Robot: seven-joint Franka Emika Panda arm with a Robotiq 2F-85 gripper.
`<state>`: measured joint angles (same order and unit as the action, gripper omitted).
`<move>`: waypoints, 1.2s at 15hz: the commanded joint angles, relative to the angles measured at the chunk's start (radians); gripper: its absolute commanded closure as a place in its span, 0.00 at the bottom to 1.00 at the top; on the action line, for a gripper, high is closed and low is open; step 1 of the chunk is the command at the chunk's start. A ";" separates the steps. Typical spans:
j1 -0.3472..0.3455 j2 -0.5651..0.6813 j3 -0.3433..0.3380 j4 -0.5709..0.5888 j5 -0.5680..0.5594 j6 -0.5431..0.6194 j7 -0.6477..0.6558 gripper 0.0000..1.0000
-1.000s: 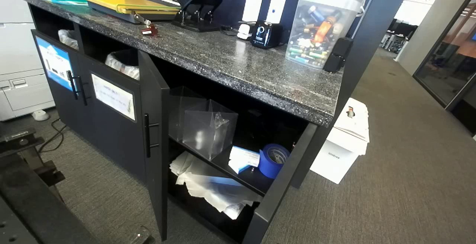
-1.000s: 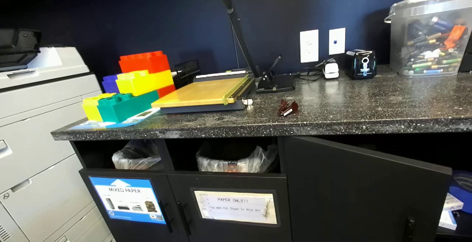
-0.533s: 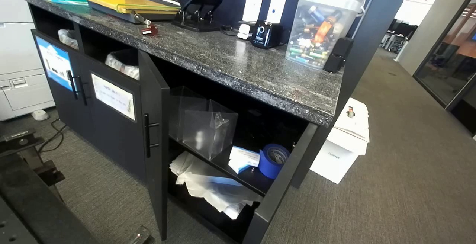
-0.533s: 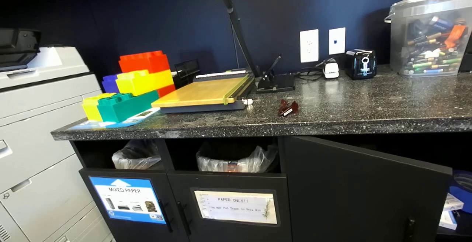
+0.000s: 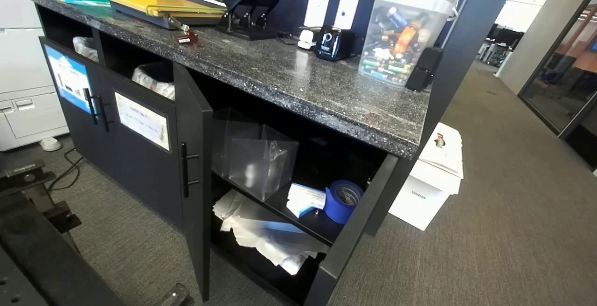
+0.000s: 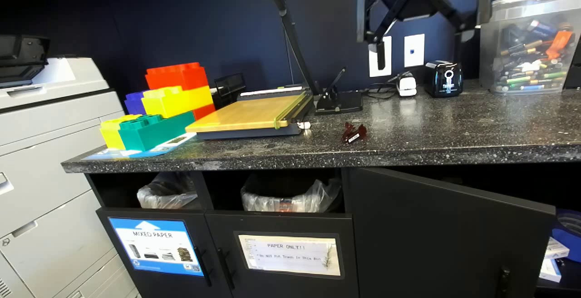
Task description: Move the staple remover to the right
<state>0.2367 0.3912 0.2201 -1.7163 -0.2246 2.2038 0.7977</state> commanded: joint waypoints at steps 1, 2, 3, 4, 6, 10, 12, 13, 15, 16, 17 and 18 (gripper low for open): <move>0.119 0.224 -0.087 0.249 -0.034 -0.009 0.063 0.00; 0.145 0.276 -0.108 0.302 -0.033 -0.009 0.072 0.00; 0.169 0.325 -0.128 0.353 -0.031 -0.011 0.080 0.00; 0.191 0.374 -0.147 0.404 -0.030 -0.012 0.089 0.00; 0.231 0.467 -0.184 0.504 -0.031 -0.013 0.109 0.00; 0.297 0.626 -0.250 0.698 -0.042 -0.012 0.145 0.00; 0.314 0.699 -0.266 0.802 -0.050 -0.029 0.160 0.00; 0.322 0.732 -0.275 0.850 -0.048 -0.037 0.163 0.00; 0.337 0.796 -0.295 0.944 -0.048 -0.050 0.171 0.00; 0.343 0.826 -0.306 0.990 -0.049 -0.060 0.175 0.00; 0.347 0.855 -0.317 1.035 -0.049 -0.071 0.179 0.00; 0.351 0.882 -0.329 1.079 -0.051 -0.085 0.182 0.00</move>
<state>0.5680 1.1572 -0.0682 -0.8349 -0.2529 2.1815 0.9504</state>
